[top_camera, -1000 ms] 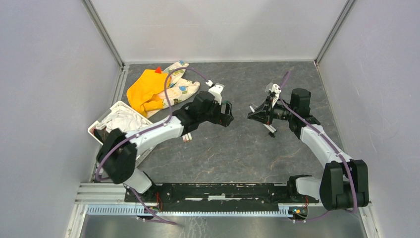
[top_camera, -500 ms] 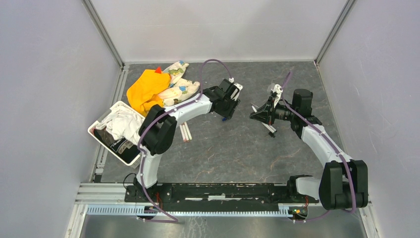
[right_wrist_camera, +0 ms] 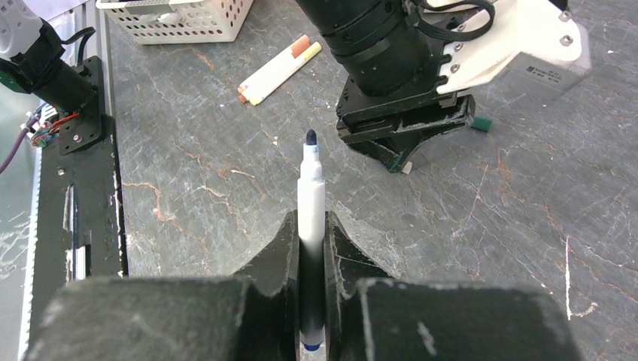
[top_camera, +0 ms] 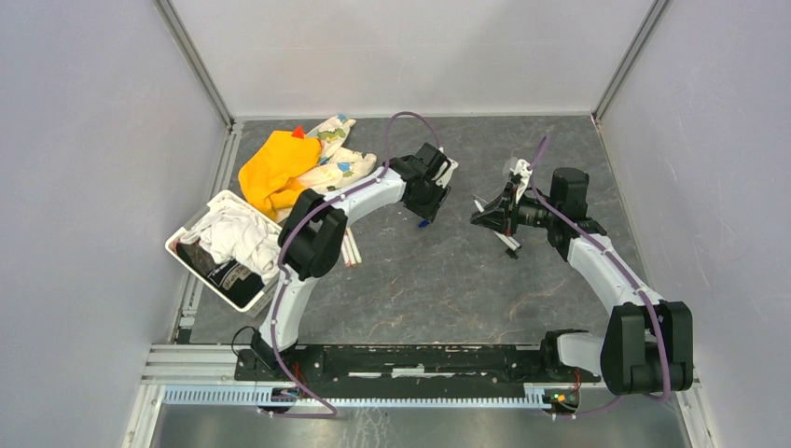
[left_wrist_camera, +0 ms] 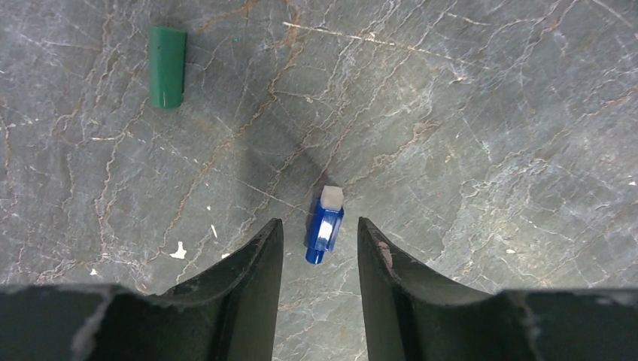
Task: Insert the pens into the pen caps
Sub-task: Pick up the pen cap from the center of the board.
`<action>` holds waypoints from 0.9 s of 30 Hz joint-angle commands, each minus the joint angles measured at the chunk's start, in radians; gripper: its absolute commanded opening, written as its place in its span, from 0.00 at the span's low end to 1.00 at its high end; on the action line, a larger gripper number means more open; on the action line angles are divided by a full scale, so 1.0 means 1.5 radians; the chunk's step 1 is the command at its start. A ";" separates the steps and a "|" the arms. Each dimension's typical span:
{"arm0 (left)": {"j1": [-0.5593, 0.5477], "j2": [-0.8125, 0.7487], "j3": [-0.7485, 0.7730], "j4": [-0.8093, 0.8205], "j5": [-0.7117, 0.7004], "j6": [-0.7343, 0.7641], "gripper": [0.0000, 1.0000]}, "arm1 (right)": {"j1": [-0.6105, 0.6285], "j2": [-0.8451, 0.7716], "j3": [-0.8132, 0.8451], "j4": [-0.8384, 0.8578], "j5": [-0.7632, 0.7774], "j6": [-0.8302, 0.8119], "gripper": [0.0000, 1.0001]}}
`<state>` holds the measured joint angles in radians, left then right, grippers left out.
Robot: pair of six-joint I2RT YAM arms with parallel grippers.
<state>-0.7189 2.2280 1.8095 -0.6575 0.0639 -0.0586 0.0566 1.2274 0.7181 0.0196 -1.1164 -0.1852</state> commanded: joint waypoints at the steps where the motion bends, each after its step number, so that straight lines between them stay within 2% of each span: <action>1: 0.005 0.018 0.039 -0.020 0.024 0.035 0.46 | -0.004 -0.002 0.028 0.002 -0.006 -0.009 0.00; 17: 0.005 0.056 0.070 -0.055 0.015 0.035 0.34 | -0.004 0.000 0.028 0.006 -0.015 -0.003 0.00; 27: 0.004 0.066 0.079 -0.056 0.010 0.035 0.34 | -0.004 -0.001 0.024 0.012 -0.018 0.002 0.00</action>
<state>-0.7147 2.2978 1.8812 -0.7277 0.0807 -0.0505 0.0559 1.2274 0.7181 0.0193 -1.1217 -0.1844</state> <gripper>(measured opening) 0.338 0.114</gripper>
